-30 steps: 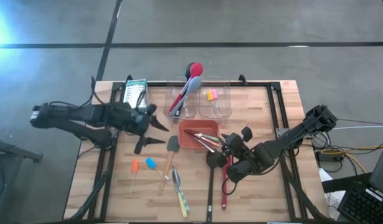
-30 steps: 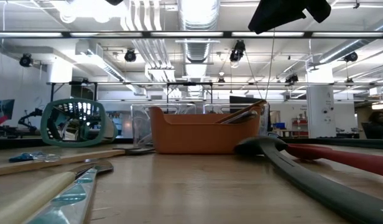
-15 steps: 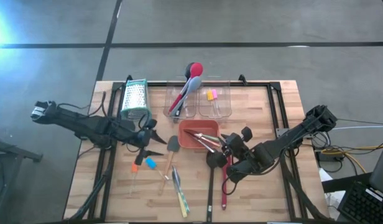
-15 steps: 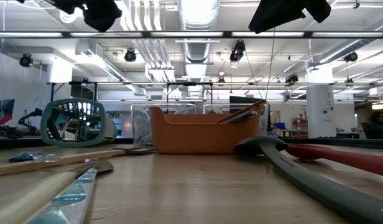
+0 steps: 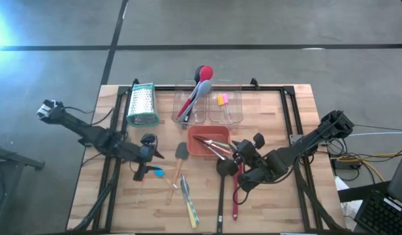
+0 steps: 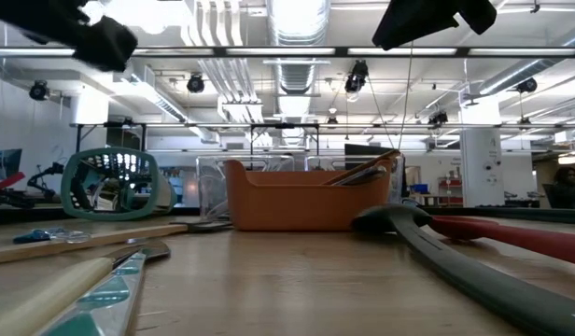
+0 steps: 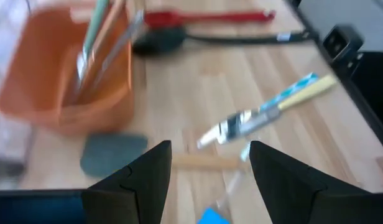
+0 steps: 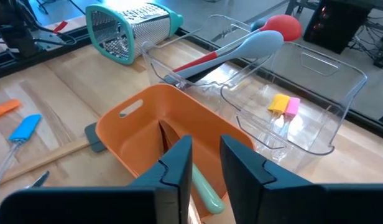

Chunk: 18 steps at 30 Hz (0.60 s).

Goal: Pick & Place Kitchen Items
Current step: Put the blue spatula into the right transparent bin

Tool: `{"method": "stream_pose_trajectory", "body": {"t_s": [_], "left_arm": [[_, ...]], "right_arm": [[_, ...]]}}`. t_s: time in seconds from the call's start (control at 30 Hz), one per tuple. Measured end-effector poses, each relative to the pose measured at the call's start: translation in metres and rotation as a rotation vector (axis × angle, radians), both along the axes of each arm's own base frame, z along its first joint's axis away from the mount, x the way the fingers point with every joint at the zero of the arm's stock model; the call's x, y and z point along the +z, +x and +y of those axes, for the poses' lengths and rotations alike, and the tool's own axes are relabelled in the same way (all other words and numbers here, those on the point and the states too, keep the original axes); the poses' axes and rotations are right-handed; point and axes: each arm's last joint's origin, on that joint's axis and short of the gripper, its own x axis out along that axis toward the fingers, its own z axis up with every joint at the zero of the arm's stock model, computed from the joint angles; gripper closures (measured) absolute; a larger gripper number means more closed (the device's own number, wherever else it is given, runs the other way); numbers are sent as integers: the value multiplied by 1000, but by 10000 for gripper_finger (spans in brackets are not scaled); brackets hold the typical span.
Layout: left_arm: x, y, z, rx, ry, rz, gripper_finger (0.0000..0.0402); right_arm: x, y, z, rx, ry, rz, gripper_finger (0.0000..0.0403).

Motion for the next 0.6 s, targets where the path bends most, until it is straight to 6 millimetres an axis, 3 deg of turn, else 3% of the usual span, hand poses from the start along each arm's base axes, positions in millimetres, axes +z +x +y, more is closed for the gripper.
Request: {"method": "stream_pose_trajectory", "body": {"t_s": [0.13, 0.33, 0.6], "left_arm": [[-9, -7, -10, 34, -35, 96, 179], [-19, -12, -28, -90, 13, 170, 179], [-29, -4, -33, -137, 93, 215, 179]], "right_arm": [[0, 0, 0, 0, 1, -2, 321], [0, 0, 0, -1, -1, -1, 332], [1, 1, 0, -4, -2, -15, 342]]}}
